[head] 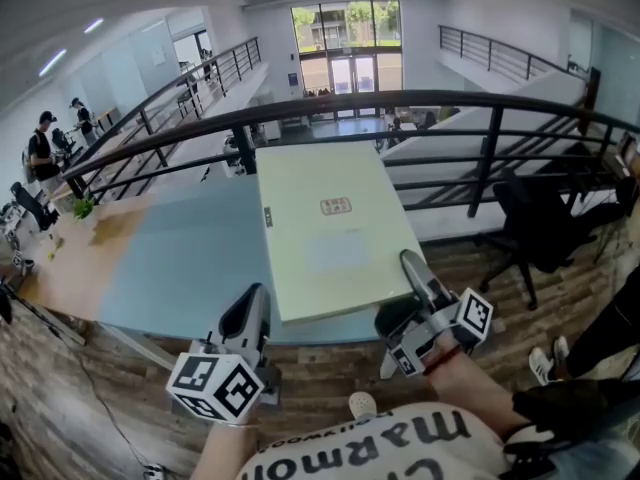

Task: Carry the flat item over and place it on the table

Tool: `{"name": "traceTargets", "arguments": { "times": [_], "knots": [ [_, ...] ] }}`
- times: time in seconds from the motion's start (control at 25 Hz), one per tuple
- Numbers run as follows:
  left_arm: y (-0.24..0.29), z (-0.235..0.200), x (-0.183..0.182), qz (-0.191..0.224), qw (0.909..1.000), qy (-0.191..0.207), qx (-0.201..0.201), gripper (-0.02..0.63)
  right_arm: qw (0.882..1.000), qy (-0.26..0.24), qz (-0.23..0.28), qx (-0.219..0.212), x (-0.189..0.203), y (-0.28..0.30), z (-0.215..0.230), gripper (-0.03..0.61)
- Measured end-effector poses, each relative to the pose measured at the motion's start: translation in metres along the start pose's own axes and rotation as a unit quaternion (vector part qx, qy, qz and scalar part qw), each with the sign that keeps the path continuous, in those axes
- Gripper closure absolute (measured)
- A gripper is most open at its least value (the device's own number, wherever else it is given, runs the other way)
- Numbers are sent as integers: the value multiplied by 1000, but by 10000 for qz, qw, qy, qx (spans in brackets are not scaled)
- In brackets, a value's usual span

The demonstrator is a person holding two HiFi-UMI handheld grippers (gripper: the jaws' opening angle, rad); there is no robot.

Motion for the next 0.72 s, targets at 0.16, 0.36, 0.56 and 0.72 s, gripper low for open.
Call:
{"name": "traceTargets", "arguments": {
  "times": [0.16, 0.36, 0.56, 0.72],
  "knots": [
    [39, -11, -9, 105, 9999, -62, -50, 611, 10000, -31, -67, -55, -24, 34, 17, 259],
    [92, -18, -12, 121, 9998, -159, -76, 611, 9999, 8, -105, -85, -53, 72, 42, 259],
    [139, -22, -13, 219, 9994, -260, 54, 611, 9998, 12, -186, -54, -80, 95, 65, 259],
    [170, -28, -13, 198, 9996, -169, 48, 611, 9998, -49, -191, -5, -97, 114, 84, 259]
  ]
}}
Point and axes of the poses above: the fingertips, and each gripper's own axes: y forward along the fingers, z to its right, x out of its underside, the point moved 9 cm from there along -y, backward along the fingers, and after that the axes turned 15 degrees about -x, right-handed, at the moved point
